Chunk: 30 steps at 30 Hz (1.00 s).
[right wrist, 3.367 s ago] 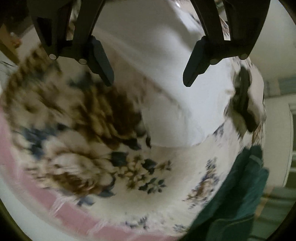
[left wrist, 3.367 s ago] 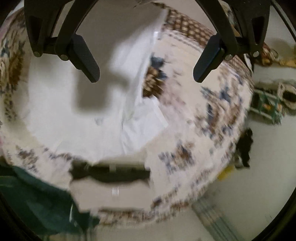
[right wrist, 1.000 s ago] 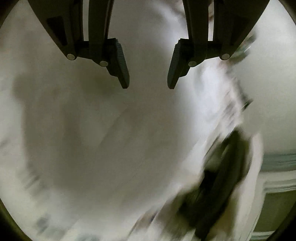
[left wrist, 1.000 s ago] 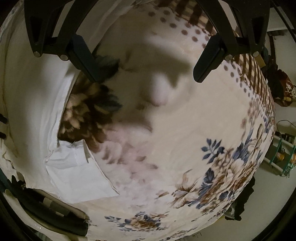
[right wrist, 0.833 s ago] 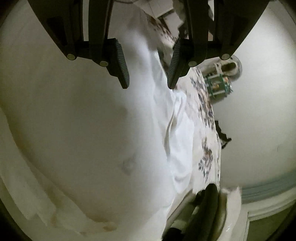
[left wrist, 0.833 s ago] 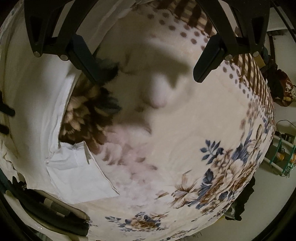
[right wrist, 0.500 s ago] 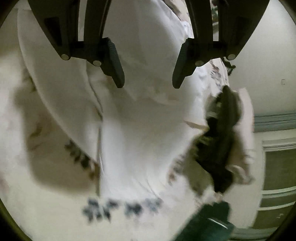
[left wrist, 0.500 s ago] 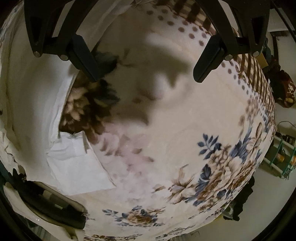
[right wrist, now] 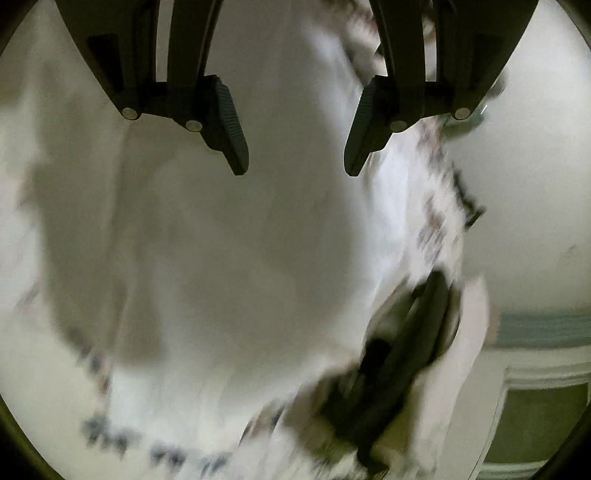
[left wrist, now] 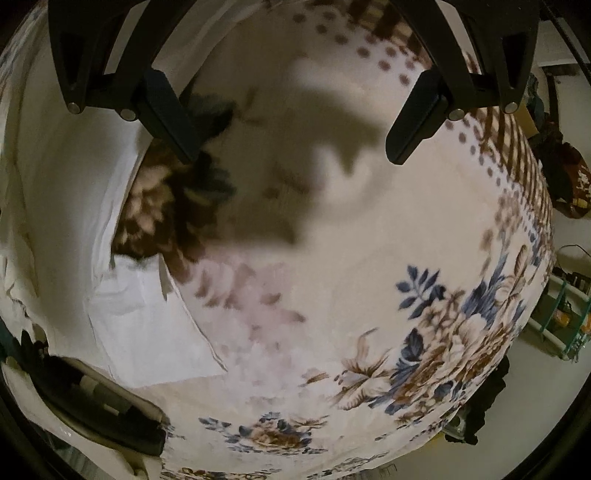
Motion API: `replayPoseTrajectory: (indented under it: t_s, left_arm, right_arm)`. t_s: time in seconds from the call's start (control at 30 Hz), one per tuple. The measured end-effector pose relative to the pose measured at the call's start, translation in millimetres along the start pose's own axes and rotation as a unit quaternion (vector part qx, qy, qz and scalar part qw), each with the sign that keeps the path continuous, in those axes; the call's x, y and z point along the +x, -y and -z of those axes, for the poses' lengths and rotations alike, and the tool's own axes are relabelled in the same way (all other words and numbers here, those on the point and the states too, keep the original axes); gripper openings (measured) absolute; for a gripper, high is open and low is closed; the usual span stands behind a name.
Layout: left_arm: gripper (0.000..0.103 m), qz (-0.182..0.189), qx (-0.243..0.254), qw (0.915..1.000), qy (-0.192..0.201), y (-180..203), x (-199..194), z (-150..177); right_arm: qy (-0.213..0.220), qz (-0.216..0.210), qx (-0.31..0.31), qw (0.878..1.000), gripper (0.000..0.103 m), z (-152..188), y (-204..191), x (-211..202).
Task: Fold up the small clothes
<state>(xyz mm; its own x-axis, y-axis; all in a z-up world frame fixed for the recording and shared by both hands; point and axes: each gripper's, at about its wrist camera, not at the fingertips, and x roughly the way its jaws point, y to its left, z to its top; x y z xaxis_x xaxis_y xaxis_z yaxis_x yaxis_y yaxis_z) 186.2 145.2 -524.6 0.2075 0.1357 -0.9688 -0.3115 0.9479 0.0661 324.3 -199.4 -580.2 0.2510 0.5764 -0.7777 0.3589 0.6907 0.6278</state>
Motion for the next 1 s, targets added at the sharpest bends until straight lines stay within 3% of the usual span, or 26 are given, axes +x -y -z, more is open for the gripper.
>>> replayPoseTrajectory:
  t_s: [0.1, 0.13, 0.2, 0.27, 0.37, 0.47, 0.5, 0.57, 0.6, 0.63, 0.67, 0.7, 0.73, 0.77, 0.8, 0.83, 0.87, 0.9, 0.97, 1.0]
  left_arm:
    - [0.103, 0.019, -0.026, 0.9994, -0.006, -1, 7, -12]
    - [0.103, 0.029, -0.036, 0.9989, -0.012, -1, 10, -16]
    - [0.103, 0.066, -0.060, 0.9953, -0.038, 0, 21, -26]
    - [0.103, 0.113, -0.090, 0.9870, -0.071, 0, 32, -34]
    - [0.103, 0.202, -0.151, 0.9607, -0.116, 0, 46, -43]
    - [0.101, 0.308, -0.229, 0.9138, -0.133, 3, 61, -51]
    - [0.092, 0.331, -0.249, 0.9000, -0.137, 7, 67, -55]
    - [0.087, 0.360, -0.284, 0.8770, -0.143, 12, 76, -62]
    - [0.072, 0.373, -0.304, 0.8657, -0.139, 14, 80, -67]
    - [0.052, 0.370, -0.314, 0.8639, -0.135, 15, 82, -71]
    - [0.042, 0.366, -0.321, 0.8638, -0.130, 16, 83, -76]
    - [0.014, 0.358, -0.325, 0.8669, -0.121, 17, 83, -81]
    - [0.006, 0.351, -0.325, 0.8712, -0.113, 20, 81, -85]
    - [0.007, 0.341, -0.321, 0.8782, -0.098, 21, 75, -90]
    - [0.006, 0.320, -0.294, 0.8981, -0.069, 25, 59, -99]
    - [0.006, 0.308, -0.270, 0.9109, -0.049, 30, 50, -104]
    - [0.006, 0.282, -0.211, 0.9360, -0.010, 43, 27, -113]
    - [0.006, 0.255, -0.154, 0.9545, 0.021, 61, 8, -119]
    - [0.006, 0.227, -0.041, 0.9711, 0.061, 102, -23, -121]
    - [0.006, 0.210, 0.013, 0.9751, 0.072, 127, -34, -118]
  right_arm:
    - [-0.008, 0.034, 0.014, 0.999, 0.056, -17, 6, 20]
    - [-0.035, 0.042, 0.023, 0.998, 0.056, -12, 13, 37]
    - [-0.108, 0.023, 0.055, 0.992, 0.056, 0, 17, 72]
    - [-0.127, -0.015, 0.065, 0.990, 0.056, 25, 17, 83]
    - [-0.070, -0.008, 0.055, 0.996, 0.056, 44, 18, 59]
    - [-0.023, -0.004, 0.084, 0.996, 0.056, 63, 40, 32]
    - [-0.016, -0.008, 0.102, 0.995, 0.056, 69, 51, 24]
    - [-0.013, -0.010, 0.130, 0.991, 0.056, 78, 72, 12]
    - [-0.011, -0.005, 0.142, 0.990, 0.056, 82, 82, 4]
    - [-0.008, -0.002, 0.149, 0.989, 0.056, 85, 90, -2]
    - [-0.007, -0.001, 0.155, 0.988, 0.056, 82, 96, -4]
    - [-0.005, 0.001, 0.161, 0.987, 0.056, 83, 102, -8]
    - [-0.001, 0.001, 0.166, 0.986, 0.056, 84, 107, -8]
    - [0.002, 0.000, 0.168, 0.986, 0.056, 84, 105, -5]
    - [0.006, 0.003, 0.170, 0.985, 0.056, 81, 100, 1]
    - [0.012, 0.003, 0.171, 0.985, 0.056, 80, 99, 2]
    - [0.020, -0.001, 0.175, 0.984, 0.056, 81, 104, -4]
    - [0.024, -0.003, 0.180, 0.983, 0.056, 79, 103, -3]
    - [0.034, -0.011, 0.196, 0.980, 0.056, 82, 116, -15]
    - [0.036, -0.014, 0.201, 0.979, 0.056, 83, 120, -19]
